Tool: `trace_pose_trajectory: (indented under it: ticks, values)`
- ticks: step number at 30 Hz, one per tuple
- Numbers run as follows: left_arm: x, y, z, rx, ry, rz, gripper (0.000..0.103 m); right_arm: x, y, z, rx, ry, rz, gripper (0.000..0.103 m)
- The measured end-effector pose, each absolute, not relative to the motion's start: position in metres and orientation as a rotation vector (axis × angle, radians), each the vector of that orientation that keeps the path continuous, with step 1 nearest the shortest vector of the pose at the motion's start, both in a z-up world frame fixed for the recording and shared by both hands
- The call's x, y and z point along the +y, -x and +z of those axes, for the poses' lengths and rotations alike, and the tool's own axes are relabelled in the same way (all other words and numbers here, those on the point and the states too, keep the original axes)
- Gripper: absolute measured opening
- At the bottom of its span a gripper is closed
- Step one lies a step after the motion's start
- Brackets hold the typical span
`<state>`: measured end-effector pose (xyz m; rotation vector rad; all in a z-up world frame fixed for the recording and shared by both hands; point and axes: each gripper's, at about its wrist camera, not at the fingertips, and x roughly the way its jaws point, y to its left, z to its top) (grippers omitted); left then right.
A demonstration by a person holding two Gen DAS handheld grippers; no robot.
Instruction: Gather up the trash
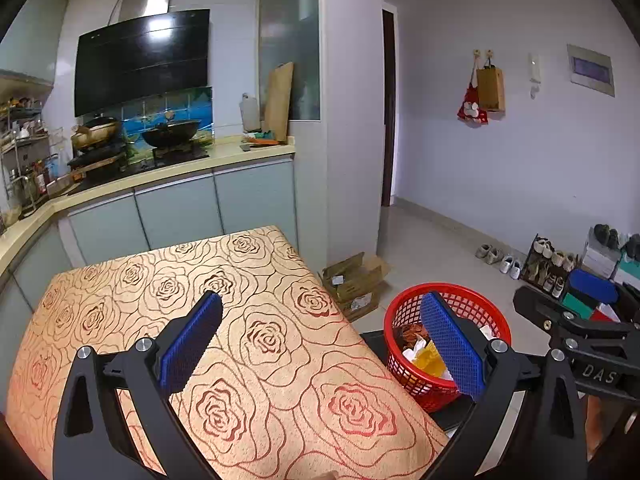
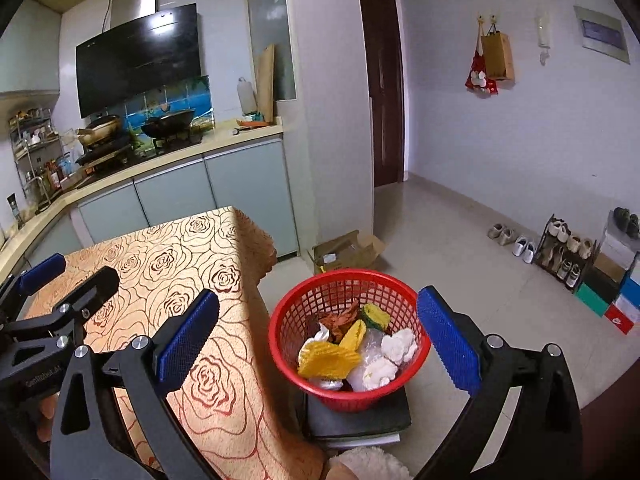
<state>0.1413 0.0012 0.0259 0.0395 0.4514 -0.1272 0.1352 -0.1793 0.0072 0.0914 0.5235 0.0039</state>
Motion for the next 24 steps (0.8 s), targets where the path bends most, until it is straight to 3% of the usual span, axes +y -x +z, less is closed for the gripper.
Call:
trace_pose_trajectory:
  ticks: [24]
  values:
    - [0.013,-0.116,0.021,0.454,-0.035,-0.092,0.096,-0.173,-0.11,-0.003,0.544,-0.101,0.019,0.096]
